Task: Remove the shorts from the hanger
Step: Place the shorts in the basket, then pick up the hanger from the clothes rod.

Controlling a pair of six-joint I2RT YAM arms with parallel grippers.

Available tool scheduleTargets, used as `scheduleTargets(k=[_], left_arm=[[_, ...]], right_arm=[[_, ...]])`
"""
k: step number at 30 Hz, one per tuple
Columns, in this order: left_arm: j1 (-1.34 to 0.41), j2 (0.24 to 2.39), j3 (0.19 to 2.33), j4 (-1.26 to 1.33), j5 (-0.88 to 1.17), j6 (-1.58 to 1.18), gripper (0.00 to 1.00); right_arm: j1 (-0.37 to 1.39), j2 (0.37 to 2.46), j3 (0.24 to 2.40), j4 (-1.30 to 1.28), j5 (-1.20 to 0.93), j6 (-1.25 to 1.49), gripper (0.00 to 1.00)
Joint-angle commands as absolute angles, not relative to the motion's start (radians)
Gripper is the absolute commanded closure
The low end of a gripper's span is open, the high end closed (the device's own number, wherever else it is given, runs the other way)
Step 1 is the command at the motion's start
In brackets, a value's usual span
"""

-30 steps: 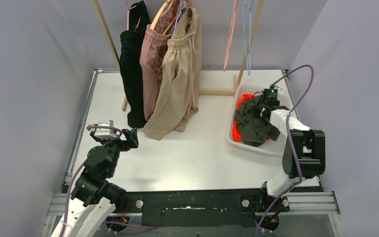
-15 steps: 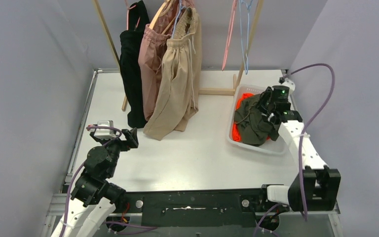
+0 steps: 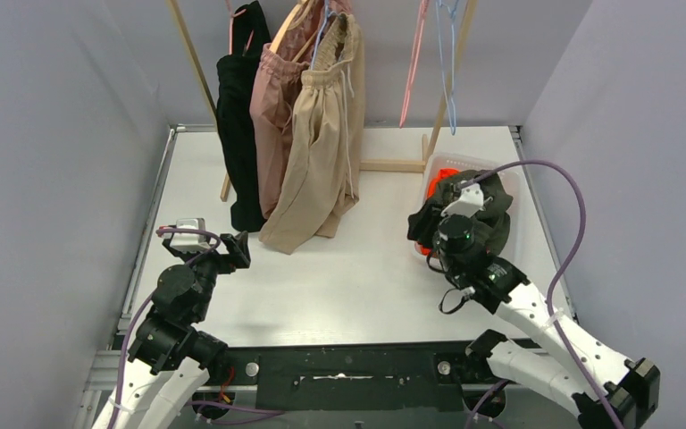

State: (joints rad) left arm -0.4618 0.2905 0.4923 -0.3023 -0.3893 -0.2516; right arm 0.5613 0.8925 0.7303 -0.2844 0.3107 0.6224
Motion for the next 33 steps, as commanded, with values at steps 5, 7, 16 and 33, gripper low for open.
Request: scheduleTargets(k=[5, 7, 16, 33], left_arm=[[-0.456, 0.305, 0.500, -0.253, -0.400, -0.248, 0.14], [-0.456, 0.307, 0.500, -0.252, -0.403, -0.250, 0.15], [-0.455, 0.303, 0.503, -0.254, -0.446, -0.264, 0.15], [-0.456, 0.300, 0.504, -0.257, -0.468, -0.274, 0.13]], right_arm=[[0.990, 0.974, 0.761, -0.066, 0.858, 0.535, 0.40], [1.092, 1.064, 0.809, -0.049, 0.965, 0.492, 0.34], [1.146, 1.355, 1.069, -0.071, 0.921, 0.394, 0.21], [1.132, 1.487, 1.315, -0.142, 0.853, 0.384, 0.03]])
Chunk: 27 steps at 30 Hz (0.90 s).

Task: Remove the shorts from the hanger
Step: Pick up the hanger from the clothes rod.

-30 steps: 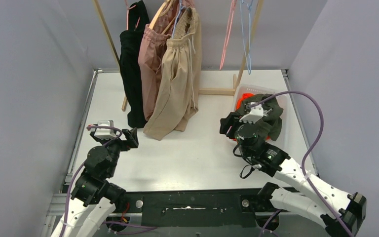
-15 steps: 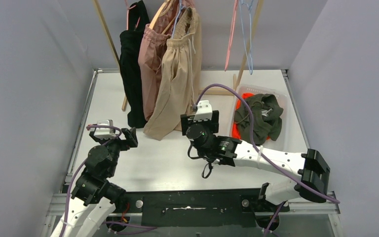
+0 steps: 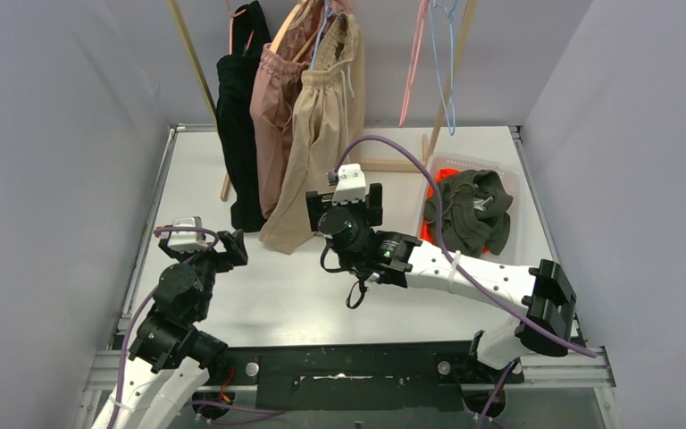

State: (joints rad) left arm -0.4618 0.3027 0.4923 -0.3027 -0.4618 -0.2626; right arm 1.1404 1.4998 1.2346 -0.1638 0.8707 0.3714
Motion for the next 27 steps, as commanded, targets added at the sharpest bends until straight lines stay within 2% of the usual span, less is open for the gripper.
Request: scheduleTargets(k=[1, 3, 8, 17, 27], left_arm=[[-0.456, 0.301, 0.505, -0.256, -0.450, -0.270, 0.12], [-0.455, 0.306, 0.502, -0.250, -0.425, -0.259, 0.11], [-0.454, 0.319, 0.506, -0.258, -0.426, -0.259, 0.09], [-0.454, 0.317, 0.503, -0.258, -0.432, -0.267, 0.09], [-0.454, 0.335, 0.499, -0.245, -0.409, -0.270, 0.09]], right_arm=[[1.119, 1.483, 1.324, -0.145, 0.813, 0.402, 0.03], [1.091, 1.477, 1.347, -0.154, 0.731, 0.432, 0.03], [1.057, 1.478, 1.402, -0.151, 0.690, 0.449, 0.03], [1.054, 1.473, 1.435, 0.107, 0.581, 0.321, 0.03], [1.043, 1.616, 1.750, 0.012, 0.591, 0.221, 0.02]])
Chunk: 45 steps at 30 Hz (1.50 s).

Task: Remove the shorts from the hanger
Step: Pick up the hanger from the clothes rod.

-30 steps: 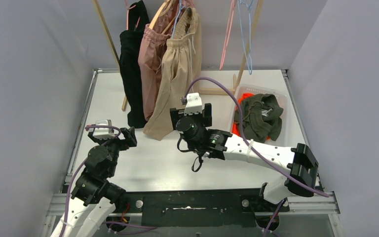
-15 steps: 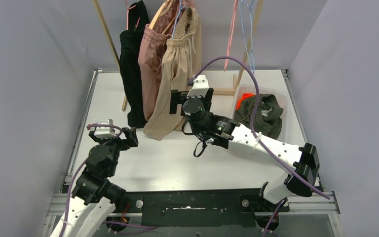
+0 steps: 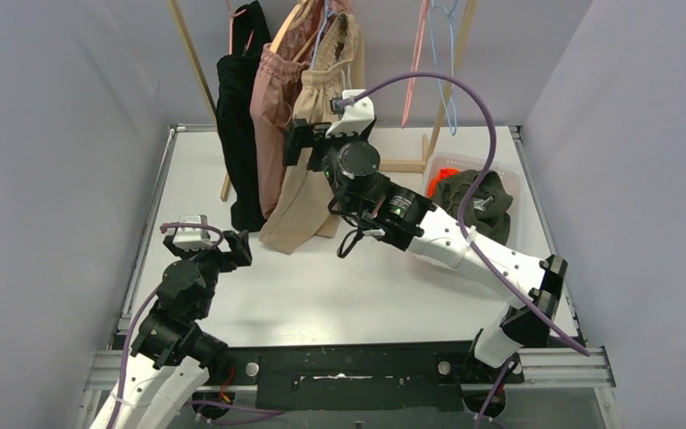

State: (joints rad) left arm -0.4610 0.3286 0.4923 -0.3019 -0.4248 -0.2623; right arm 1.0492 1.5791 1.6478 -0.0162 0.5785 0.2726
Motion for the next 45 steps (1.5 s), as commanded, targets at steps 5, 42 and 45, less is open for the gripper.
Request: scheduleTargets(k=[5, 42, 45], left_arm=[[-0.450, 0.336, 0.497, -0.244, -0.407, -0.272, 0.09], [-0.446, 0.331, 0.491, -0.239, -0.363, -0.273, 0.09], [-0.446, 0.331, 0.489, -0.238, -0.362, -0.273, 0.09]], right_arm=[[0.971, 1.713, 1.917, -0.098, 0.548, 0.326, 0.06], [0.816, 1.849, 2.147, -0.324, 0.817, 0.063, 1.00], [0.815, 1.838, 2.144, -0.282, 0.801, -0.017, 1.00]])
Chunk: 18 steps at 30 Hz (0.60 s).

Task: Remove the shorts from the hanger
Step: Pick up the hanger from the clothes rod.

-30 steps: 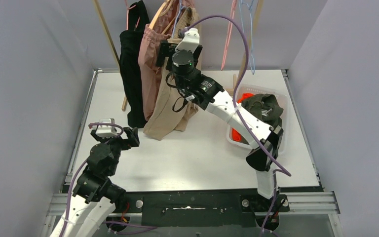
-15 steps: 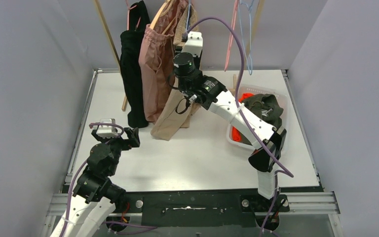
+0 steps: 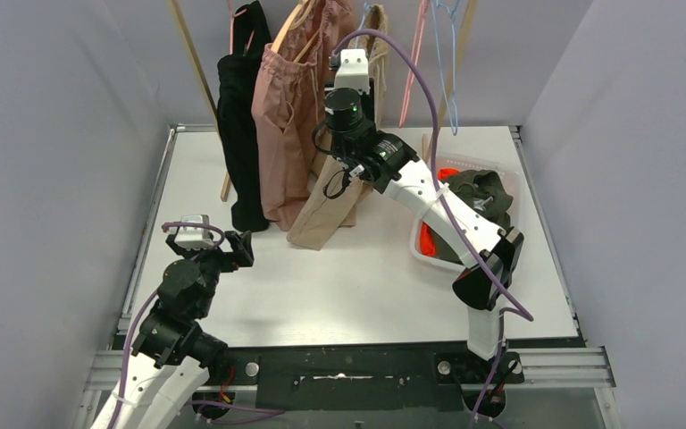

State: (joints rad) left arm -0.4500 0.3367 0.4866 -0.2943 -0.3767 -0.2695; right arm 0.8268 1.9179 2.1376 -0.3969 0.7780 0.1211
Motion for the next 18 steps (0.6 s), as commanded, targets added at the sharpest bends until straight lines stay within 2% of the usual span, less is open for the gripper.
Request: scheduleTargets(k=[1, 18], left_arm=[[-0.446, 0.331, 0.490, -0.237, -0.361, -0.273, 0.09], [-0.448, 0.356, 0.503, -0.250, -0.344, -0.267, 0.10]], right_arm=[[0.815, 1.834, 2.141, -0.261, 0.794, -0.042, 1.00], [0.836, 1.822, 2.170, -0.144, 0.844, -0.149, 1.00]])
